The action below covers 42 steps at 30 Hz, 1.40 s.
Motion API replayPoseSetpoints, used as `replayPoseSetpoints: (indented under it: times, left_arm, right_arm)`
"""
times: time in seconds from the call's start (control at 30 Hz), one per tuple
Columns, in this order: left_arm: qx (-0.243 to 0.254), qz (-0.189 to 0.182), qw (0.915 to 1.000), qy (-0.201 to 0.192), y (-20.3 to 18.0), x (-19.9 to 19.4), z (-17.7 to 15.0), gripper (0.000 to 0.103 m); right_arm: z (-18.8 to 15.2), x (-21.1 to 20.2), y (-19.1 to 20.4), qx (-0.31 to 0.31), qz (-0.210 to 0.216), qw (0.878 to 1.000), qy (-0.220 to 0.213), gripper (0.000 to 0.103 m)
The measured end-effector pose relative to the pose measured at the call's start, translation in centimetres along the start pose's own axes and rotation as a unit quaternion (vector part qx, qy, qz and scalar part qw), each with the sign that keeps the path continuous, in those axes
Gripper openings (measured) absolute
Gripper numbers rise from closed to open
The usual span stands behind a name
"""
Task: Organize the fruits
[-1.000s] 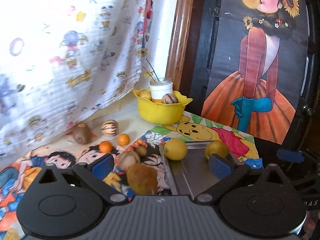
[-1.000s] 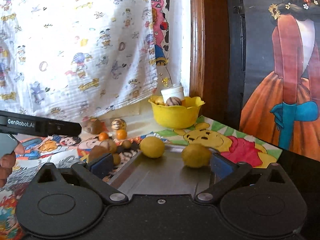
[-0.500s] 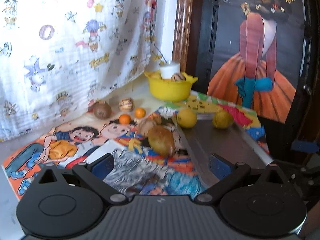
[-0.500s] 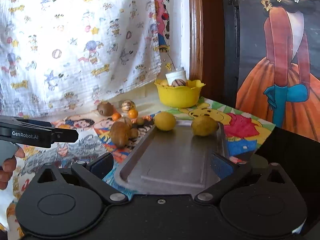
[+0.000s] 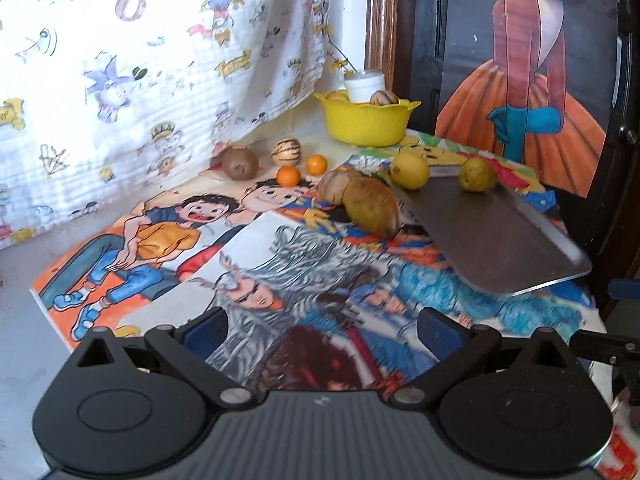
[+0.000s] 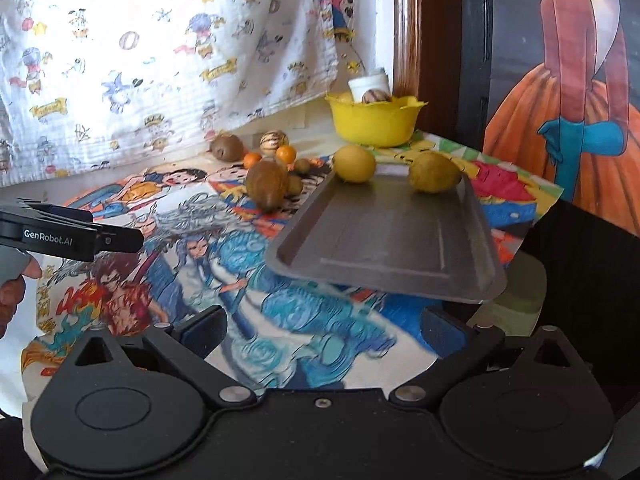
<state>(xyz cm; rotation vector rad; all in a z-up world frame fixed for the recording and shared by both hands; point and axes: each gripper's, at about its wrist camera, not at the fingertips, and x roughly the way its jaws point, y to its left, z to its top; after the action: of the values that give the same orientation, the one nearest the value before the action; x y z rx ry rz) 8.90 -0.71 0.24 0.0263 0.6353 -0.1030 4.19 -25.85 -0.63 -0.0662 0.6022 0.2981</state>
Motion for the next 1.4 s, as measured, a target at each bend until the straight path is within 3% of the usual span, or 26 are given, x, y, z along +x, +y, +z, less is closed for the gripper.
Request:
replayPoseSetpoints:
  times: [0.43,0.7,1.4]
  left_arm:
    - [0.023,0.001,0.9997,0.01,2.3,0.9,0.1,0.103]
    - [0.046,0.023,0.9985,0.019,4.4,3.0,1.5,0.103]
    - [0.03,0.043,0.9984,0.021,6.9,8.4,6.9,0.103]
  right_arm:
    - [0.8,2.0,2.2,-0.017,0.027,0.999,0.018,0.102]
    - [1.5,3.4,2.9,-0.048,0.047,0.998,0.015,0.102]
    - [5.7,7.9,2.3,-0.133,0.056,0.99,0.004,0.102]
